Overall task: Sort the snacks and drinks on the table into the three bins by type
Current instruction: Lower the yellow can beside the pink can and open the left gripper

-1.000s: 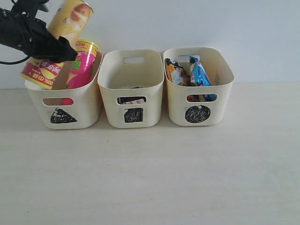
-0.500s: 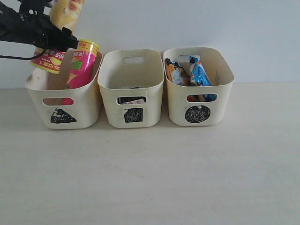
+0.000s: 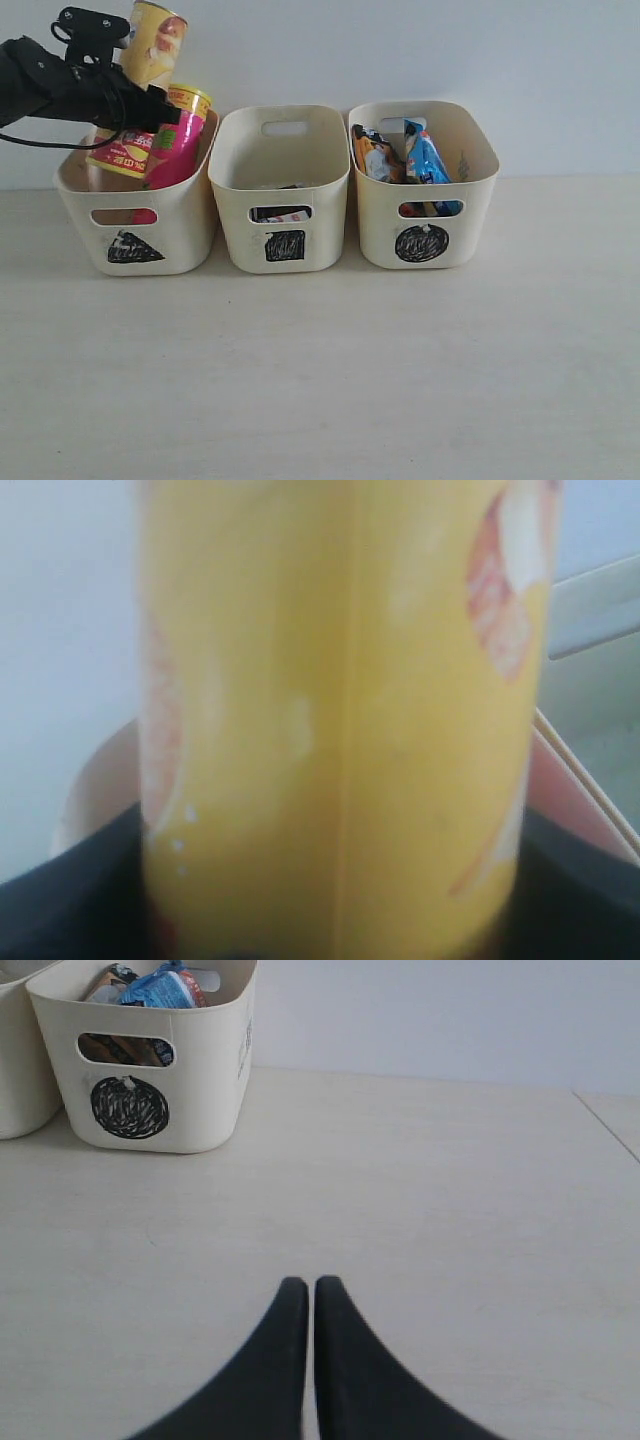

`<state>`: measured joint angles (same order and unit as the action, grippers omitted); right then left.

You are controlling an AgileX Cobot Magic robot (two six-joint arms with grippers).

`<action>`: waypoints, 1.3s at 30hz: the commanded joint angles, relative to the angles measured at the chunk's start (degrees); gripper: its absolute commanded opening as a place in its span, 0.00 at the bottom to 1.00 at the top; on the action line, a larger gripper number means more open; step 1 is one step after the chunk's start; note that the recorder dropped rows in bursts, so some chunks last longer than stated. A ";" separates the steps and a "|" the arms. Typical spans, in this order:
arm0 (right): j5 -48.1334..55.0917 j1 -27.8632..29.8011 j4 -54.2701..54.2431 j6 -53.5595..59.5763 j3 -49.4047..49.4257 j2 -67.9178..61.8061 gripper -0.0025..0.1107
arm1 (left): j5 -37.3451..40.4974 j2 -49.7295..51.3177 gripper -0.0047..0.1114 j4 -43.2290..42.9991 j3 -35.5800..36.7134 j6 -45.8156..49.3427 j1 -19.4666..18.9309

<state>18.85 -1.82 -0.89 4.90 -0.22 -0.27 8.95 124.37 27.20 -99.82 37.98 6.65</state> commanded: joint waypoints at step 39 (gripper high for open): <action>-0.45 0.17 0.09 0.06 0.22 0.27 0.02 | 25.29 -12.27 0.50 -2.58 -0.47 -1.33 -0.37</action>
<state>18.85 -1.82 -0.89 4.90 -0.22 -0.27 29.81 113.54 26.68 -99.85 37.50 6.43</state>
